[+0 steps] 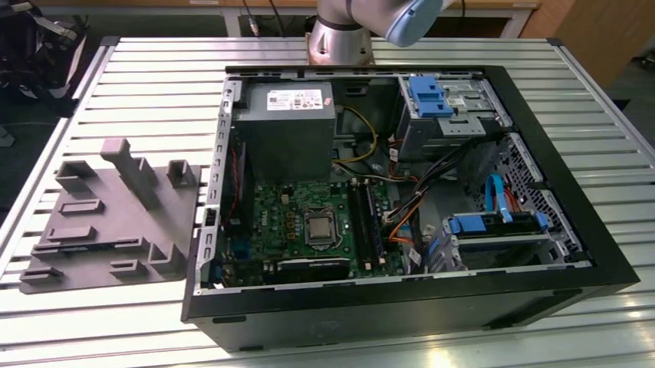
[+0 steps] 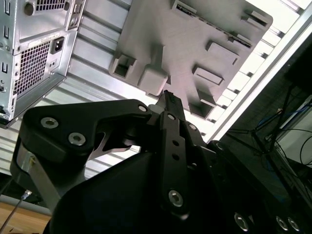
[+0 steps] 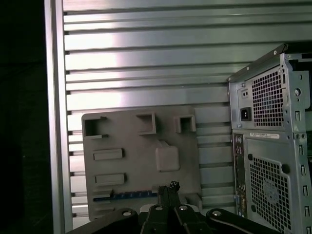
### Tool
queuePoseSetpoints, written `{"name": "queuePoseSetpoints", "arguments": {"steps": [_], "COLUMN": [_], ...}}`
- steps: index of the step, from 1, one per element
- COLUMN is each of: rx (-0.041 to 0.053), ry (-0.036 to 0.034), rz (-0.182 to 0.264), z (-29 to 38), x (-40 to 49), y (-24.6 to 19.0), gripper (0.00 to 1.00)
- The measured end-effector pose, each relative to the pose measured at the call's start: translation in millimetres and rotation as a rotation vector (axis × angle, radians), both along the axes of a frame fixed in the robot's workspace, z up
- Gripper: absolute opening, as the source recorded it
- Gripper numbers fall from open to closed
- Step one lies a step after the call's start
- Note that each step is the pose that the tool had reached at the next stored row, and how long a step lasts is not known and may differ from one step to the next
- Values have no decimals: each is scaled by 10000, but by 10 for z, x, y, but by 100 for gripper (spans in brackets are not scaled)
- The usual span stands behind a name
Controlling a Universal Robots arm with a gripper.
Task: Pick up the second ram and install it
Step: 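Reach for the second ram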
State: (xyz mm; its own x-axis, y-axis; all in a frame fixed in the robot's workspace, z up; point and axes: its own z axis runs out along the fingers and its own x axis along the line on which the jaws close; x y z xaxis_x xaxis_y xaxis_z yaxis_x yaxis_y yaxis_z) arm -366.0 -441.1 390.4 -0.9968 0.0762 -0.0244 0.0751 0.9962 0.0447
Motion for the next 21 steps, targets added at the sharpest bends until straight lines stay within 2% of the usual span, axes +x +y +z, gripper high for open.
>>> {"name": "queuePoseSetpoints", "arguments": {"steps": [21], "rx": [0], "ry": [0], "rz": [0], "z": [-5], "x": [-54], "y": [-18], "gripper": [11]}}
